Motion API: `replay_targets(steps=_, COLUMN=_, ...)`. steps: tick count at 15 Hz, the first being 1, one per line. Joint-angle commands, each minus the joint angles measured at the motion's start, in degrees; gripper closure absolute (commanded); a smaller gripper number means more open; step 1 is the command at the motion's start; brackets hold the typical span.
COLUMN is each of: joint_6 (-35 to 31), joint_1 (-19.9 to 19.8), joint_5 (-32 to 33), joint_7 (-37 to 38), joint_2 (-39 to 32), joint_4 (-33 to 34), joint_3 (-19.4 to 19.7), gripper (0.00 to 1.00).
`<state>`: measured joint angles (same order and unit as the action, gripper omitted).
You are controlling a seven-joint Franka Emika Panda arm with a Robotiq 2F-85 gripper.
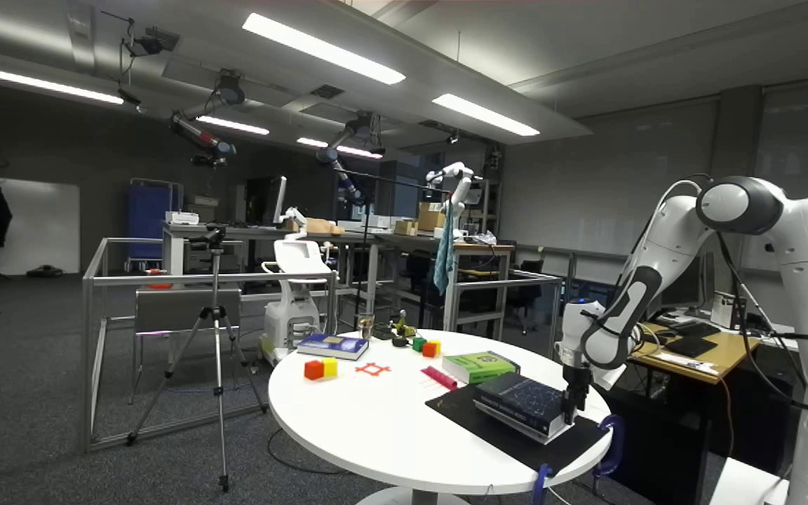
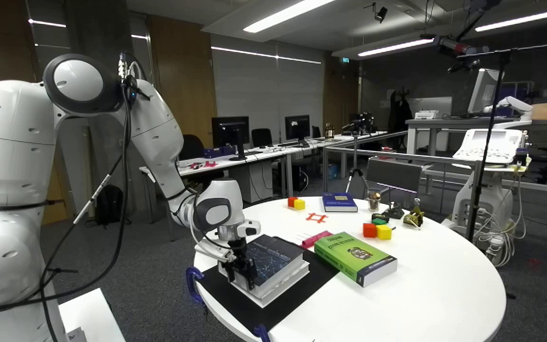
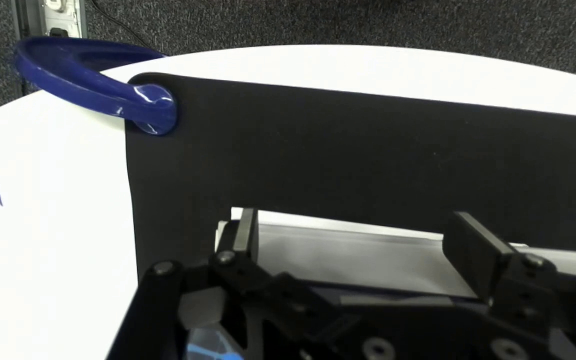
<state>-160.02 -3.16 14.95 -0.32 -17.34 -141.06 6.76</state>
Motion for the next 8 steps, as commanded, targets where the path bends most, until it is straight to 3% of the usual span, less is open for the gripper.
replay_targets(steps=1, joint_6=-1.9, joint_1=-0.7, joint_5=-1.5, joint_7=-2.2, joint_2=-0.7, joint_4=1.0, joint_3=-0.2, gripper=0.00)
replay_targets(steps=8, joint_6=-2.0, joint_1=2.2, joint_5=-0.3, joint_7=6.5, joint_2=-1.0, joint_4=1.3, joint_3=2.4, gripper=0.00)
